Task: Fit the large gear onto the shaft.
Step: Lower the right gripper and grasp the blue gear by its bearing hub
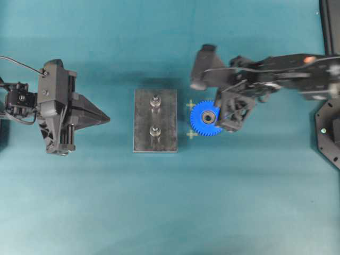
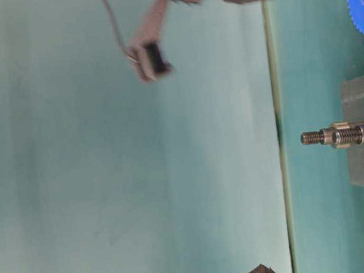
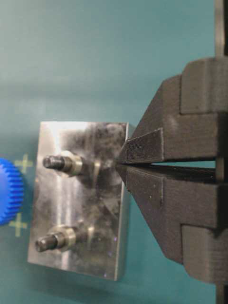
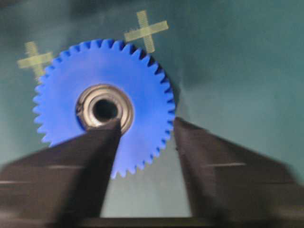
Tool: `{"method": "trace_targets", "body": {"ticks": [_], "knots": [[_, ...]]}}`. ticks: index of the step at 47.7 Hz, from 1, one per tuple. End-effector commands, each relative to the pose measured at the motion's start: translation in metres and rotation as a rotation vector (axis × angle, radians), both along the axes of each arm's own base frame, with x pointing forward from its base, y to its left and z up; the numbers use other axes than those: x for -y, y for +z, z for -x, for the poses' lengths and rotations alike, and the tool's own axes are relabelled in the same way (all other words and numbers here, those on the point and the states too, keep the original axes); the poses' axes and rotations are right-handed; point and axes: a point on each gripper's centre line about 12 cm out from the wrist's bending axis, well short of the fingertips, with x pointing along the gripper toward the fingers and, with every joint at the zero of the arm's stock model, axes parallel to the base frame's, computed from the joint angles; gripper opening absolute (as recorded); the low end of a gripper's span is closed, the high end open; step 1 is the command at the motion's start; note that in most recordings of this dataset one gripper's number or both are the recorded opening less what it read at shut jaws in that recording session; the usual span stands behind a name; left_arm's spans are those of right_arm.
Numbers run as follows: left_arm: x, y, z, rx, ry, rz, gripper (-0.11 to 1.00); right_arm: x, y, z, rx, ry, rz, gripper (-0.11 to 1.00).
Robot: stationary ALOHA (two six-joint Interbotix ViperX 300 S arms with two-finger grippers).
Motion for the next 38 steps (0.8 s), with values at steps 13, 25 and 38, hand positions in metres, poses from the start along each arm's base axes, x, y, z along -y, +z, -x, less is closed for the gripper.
{"method": "trace_targets", "body": {"ticks": [13, 25, 38], "knots": [[0.0000, 0.0063, -0.0034, 0.025, -0.003, -0.004, 0.00, 0.0056, 0.0018, -0.0180, 0.023, 0.010, 0.012, 0.83], [-0.0004, 0.0055, -0.0033, 0.023, -0.001, -0.004, 0.00, 0.0045, 0.0006, -0.0153, 0.001, 0.011, 0.006, 0.83], [-0.0009, 0.0052, -0.0028, 0.021, 0.001, -0.002, 0.00, 0.0041, -0.0015, -0.0108, -0.037, 0.010, -0.001, 0.83]]}}
